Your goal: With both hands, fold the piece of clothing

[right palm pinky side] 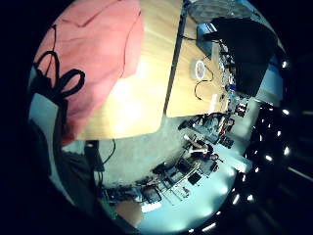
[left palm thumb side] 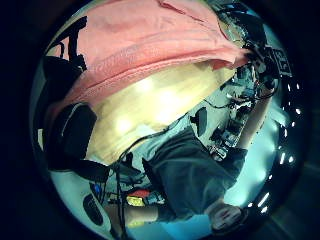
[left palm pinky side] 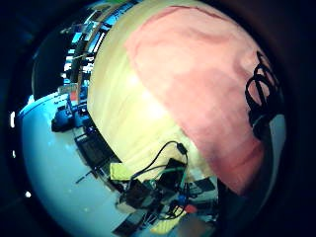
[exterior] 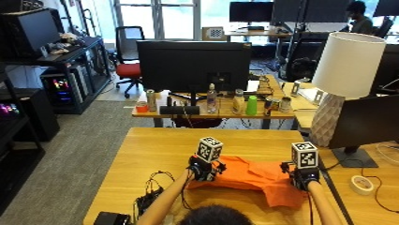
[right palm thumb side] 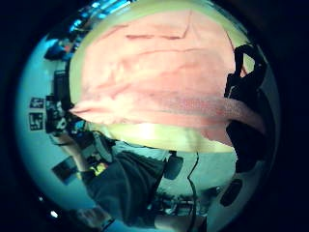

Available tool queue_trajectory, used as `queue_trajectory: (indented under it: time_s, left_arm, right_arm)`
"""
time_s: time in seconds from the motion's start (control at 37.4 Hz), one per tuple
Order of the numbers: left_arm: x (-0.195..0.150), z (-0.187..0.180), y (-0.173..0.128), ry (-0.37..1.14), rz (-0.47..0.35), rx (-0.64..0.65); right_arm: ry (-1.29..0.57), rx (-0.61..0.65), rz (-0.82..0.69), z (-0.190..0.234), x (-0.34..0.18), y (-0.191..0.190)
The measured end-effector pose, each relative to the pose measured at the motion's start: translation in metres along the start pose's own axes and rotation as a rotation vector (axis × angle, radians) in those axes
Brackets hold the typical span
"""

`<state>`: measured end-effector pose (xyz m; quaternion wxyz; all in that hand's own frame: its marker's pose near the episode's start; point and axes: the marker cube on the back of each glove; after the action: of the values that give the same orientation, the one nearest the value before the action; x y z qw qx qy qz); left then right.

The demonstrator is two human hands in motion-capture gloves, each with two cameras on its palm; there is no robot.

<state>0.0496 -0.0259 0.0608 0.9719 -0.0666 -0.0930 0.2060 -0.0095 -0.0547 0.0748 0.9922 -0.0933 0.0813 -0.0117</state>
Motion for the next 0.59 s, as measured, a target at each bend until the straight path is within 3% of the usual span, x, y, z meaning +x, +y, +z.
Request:
queue_trajectory:
  time_s: [0.13, 0.29, 0.45, 0.59]
  left_arm:
    - [-0.013, -0.041, -0.001, -0.001, -0.033, -0.008]
    - [-0.019, -0.075, 0.006, 0.058, -0.144, 0.044]
    - [-0.037, -0.056, -0.017, 0.082, -0.353, -0.009]
    - [-0.047, -0.026, -0.035, 0.071, -0.482, 0.011]
  right_arm:
    - [0.023, 0.125, -0.003, -0.051, 0.000, -0.011]
    - [0.003, 0.187, 0.081, -0.079, -0.006, -0.054]
    - [-0.007, 0.261, 0.161, -0.065, -0.019, -0.104]
    - [-0.017, 0.384, 0.242, -0.054, -0.044, -0.100]
